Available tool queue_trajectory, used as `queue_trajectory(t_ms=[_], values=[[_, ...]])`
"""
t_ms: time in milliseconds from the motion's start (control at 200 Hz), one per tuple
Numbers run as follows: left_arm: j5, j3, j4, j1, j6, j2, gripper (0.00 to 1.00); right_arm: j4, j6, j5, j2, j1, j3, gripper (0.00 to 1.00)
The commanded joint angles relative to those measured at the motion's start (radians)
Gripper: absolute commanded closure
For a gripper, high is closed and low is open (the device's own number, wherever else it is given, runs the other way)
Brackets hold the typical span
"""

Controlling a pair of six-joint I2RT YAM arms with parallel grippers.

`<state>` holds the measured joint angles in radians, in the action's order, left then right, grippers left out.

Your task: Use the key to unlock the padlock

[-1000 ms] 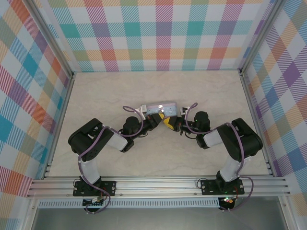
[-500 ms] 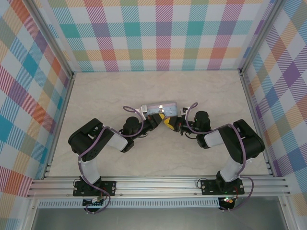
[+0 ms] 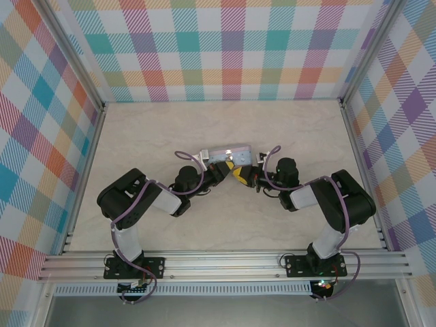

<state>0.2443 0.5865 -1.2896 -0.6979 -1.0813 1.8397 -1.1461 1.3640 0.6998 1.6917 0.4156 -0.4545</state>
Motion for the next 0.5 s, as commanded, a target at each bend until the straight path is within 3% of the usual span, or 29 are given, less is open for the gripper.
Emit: queue_trajectory(t_ms=[0,335,495], values=[[0.156,0.015,-0.05,-0.062,-0.015,-0.017,1.0,-0.039,-0.038,-0.099,-0.012,-0.018,-0.007,0.96],[0.156,0.018,-0.05,-0.062,-0.022,-0.024,1.0,-0.125,-0.004,-0.103,0.025,-0.018,0.002,0.96],[0.154,0.029,-0.05,-0.063,-0.024,-0.007,1.0,-0.084,-0.018,-0.108,0.001,0.002,-0.011,0.96]])
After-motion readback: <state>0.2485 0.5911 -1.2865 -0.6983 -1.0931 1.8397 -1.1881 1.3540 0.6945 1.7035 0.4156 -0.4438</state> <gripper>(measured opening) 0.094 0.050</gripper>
